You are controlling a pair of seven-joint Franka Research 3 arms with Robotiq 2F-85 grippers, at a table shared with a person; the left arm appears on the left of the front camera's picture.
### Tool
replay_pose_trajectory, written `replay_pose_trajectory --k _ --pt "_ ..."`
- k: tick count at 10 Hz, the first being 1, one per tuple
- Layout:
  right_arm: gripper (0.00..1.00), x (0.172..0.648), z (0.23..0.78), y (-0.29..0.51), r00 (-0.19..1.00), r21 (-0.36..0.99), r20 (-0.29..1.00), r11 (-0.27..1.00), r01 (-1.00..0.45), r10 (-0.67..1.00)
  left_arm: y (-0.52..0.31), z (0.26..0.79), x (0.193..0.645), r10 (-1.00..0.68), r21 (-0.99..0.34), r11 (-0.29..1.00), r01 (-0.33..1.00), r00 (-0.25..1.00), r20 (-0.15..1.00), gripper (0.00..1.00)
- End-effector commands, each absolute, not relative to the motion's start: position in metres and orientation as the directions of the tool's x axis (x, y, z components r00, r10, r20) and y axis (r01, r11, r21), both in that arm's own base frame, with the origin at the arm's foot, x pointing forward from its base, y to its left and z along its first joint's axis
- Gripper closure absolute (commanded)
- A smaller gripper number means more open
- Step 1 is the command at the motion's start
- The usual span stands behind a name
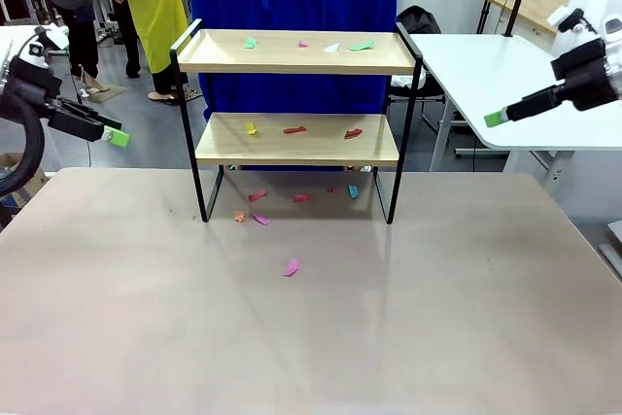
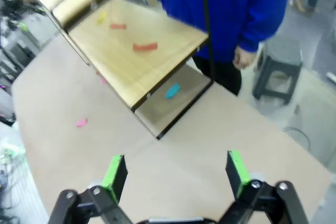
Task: Clean the shelf.
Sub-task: Pick up the Duster handed by the human.
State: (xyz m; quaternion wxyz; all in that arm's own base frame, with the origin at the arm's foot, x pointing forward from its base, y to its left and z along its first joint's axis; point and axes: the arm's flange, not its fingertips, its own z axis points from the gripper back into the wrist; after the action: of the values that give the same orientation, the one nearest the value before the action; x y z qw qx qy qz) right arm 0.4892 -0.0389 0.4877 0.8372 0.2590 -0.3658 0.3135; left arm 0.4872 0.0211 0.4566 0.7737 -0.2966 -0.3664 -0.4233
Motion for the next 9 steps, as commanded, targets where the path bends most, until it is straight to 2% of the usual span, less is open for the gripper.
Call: replay_pose_trajectory --k 1,3,6,8,9 --pt "0.0 0.545 0.459 -0.073 0.468 0.232 0.821 0.557 -0.797 0.328 0.041 0.432 0.537 -0.406 -0.147 0.35 0.925 0.291 0.866 0.0" --pt "0.0 0.564 0.434 -0.093 0.367 0.152 0.865 0.519 -0.841 0.342 0.053 0.411 0.557 -0.348 -0.079 0.308 0.948 0.189 0.918 0.0" --pt "0.0 0.559 0.413 -0.123 0.237 0.081 0.932 0.48 -0.873 0.274 0.08 0.387 0.558 -0.216 0.017 0.322 0.947 0.057 0.975 0.0" --pt "0.0 0.55 0.402 -0.138 0.205 0.073 0.953 0.486 -0.871 0.224 0.093 0.378 0.55 -0.197 0.066 0.273 0.96 -0.012 0.98 0.0" --pt "0.0 0.549 0.4 -0.144 0.195 0.069 0.959 0.494 -0.867 0.207 0.099 0.373 0.547 -0.19 0.054 0.243 0.969 -0.007 0.982 0.0"
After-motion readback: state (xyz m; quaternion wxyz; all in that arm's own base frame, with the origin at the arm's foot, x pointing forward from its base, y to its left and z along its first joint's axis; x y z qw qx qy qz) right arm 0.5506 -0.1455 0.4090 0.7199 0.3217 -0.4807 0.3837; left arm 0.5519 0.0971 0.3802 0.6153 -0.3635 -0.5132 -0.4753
